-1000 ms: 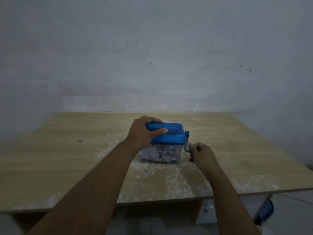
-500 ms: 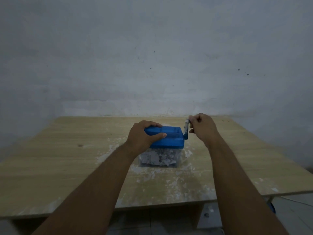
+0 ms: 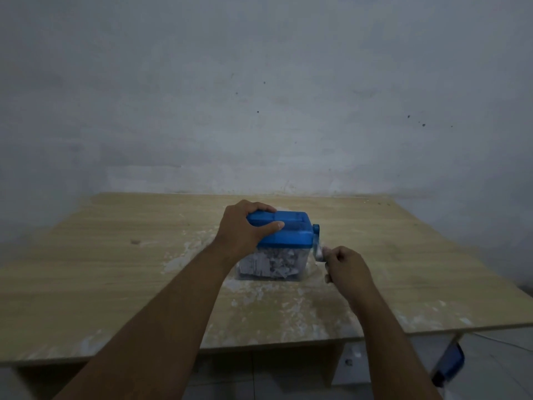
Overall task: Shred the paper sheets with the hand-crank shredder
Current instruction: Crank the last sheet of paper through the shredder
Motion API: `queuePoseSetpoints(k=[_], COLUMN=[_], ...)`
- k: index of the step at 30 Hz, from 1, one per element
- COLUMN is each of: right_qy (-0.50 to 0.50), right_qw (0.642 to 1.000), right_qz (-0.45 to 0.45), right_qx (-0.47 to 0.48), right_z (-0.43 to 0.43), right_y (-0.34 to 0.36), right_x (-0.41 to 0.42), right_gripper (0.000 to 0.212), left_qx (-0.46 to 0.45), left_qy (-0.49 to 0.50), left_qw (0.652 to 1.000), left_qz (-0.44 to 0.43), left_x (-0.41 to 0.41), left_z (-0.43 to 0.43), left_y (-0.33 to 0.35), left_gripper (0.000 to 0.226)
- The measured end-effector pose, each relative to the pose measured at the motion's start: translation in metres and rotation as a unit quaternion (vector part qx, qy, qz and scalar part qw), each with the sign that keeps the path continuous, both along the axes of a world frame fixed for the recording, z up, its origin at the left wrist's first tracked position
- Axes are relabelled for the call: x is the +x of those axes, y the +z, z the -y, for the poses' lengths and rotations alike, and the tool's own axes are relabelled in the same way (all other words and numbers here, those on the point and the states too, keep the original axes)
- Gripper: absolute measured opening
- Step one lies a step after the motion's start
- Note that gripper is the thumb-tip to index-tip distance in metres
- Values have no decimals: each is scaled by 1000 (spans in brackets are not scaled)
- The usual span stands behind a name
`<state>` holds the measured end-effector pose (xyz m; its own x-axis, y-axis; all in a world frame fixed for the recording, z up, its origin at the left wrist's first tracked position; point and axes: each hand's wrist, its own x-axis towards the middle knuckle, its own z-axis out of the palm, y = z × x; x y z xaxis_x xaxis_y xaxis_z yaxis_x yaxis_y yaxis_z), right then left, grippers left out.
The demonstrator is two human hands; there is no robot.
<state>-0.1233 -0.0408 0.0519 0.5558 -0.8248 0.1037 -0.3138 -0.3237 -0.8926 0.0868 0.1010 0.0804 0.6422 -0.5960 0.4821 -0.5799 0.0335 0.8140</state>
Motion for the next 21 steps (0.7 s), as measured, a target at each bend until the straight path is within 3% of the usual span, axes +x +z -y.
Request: queuePoseSetpoints(k=[5,10,17,21], right_qy=[6,0,-1,6], right_qw=[997,993,997,1000], right_qz=[76,92,64,-17], right_qx=[-27,-72,-46,-3], right_z=[-1,21,48,51], right_y=[45,80,81,47], right_x=[-7,28,70,78], right_gripper=[36,43,48,39], left_qx=[19,37,32,18], left_qy=[-3,4,-10,-5], left_qw=[1000,999,999,1000], left_qz=[11,18,7,0], left_x=[-1,2,2,1], left_z=[-3,-7,-7,-5], left_y=[2,8,7,3], left_gripper=[34,36,36,36])
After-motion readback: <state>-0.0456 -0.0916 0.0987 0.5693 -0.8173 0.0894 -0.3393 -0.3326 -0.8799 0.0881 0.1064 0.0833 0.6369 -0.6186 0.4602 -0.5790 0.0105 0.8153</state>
